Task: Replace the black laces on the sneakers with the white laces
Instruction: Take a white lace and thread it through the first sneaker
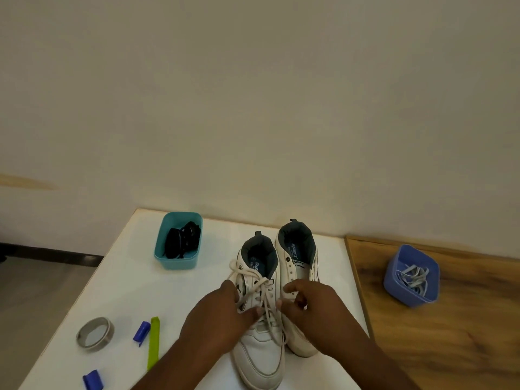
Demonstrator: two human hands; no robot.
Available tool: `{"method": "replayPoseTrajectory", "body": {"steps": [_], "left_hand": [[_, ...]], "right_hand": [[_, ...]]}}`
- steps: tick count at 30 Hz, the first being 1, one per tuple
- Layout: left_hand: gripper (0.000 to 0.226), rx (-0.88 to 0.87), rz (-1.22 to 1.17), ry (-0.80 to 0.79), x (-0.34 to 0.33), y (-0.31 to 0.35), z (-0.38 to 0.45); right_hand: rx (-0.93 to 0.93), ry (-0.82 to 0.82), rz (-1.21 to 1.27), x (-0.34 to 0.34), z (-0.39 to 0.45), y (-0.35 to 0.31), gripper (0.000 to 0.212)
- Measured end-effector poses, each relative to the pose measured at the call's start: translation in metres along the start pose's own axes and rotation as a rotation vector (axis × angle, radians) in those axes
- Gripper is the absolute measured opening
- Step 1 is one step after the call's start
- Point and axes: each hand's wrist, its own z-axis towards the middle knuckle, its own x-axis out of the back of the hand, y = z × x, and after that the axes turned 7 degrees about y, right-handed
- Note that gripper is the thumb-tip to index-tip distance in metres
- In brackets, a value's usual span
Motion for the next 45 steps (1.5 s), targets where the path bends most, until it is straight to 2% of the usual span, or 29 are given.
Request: {"method": "replayPoseTrajectory", "body": {"steps": [2,4,7,8,11,14,16,19,21,23,25,28,29,31,34,36,38,39,42,45], "left_hand": [[0.028,-0.117,0.035,0.095,0.004,0.001,0.001],[0.023,-0.184,-0.044,0.199,0.012,0.002,0.004],[0.006,-0.291,-0.326,0.368,0.022,0.013,0.006],[0.006,-0.312,-0.463,0.413,0.023,0.019,0.005],[0.041,-0.309,-0.826,0.505,0.024,0.034,0.006],[0.062,-0.175,-0.848,0.562,0.021,0.023,0.017],[0.054,-0.022,-0.696,0.514,0.018,0.009,0.024],[0.046,0.17,-0.408,0.186,0.01,-0.001,0.026],[0.036,0.23,-0.435,0.042,0.004,0.0,0.025],[0.022,0.22,-0.58,0.069,0.001,0.002,0.025],[0.01,0.188,-0.736,0.174,0.002,0.006,0.027],[0.03,0.112,-1.095,0.245,0.014,0.017,0.035],[0.039,0.064,-1.146,0.252,0.018,0.02,0.035],[0.055,0.017,-1.093,0.301,0.018,0.019,0.034],[0.061,0.117,-0.901,0.377,0.01,0.009,0.03],[0.047,0.095,-0.801,0.391,0.008,0.007,0.028],[0.021,-0.027,-0.684,0.391,0.009,0.011,0.024],[0.015,-0.083,-0.626,0.368,0.01,0.013,0.022],[0.028,-0.15,-0.592,0.257,0.006,0.014,0.024],[0.045,-0.169,-0.734,0.25,0.006,0.017,0.027]], "right_hand": [[0.019,-0.03,-0.015,-0.01,0.0,-0.001,0.031],[0.03,-0.037,-0.039,-0.017,0.0,-0.003,0.031],[0.044,-0.051,-0.056,-0.023,0.0,0.0,0.029],[0.051,-0.054,-0.054,-0.024,0.001,0.0,0.03],[0.054,-0.026,-0.026,-0.021,0.001,0.003,0.03],[0.044,0.01,0.034,-0.019,-0.001,0.003,0.022],[0.049,0.046,0.053,-0.019,-0.002,0.002,0.02],[0.04,0.088,0.049,-0.022,0.003,0.0,0.022],[0.034,0.088,0.021,-0.025,0.005,-0.002,0.024],[0.042,0.081,-0.016,-0.029,0.005,-0.002,0.025],[0.048,0.066,-0.035,-0.032,0.003,-0.002,0.024],[0.058,0.044,-0.037,-0.032,0.004,0.0,0.02],[0.068,0.034,-0.056,-0.031,0.005,0.0,0.019],[0.073,0.006,-0.066,-0.028,0.006,0.0,0.017],[0.042,-0.058,-0.028,-0.026,0.005,0.0,0.018],[0.033,-0.086,-0.002,-0.024,0.005,0.002,0.022],[0.026,-0.048,0.0,-0.022,0.008,0.004,0.025],[0.024,-0.014,-0.016,-0.021,0.009,0.005,0.025],[0.03,0.037,-0.011,-0.021,0.01,0.004,0.022],[0.029,-0.038,0.005,-0.027,0.007,0.002,0.024]]}}
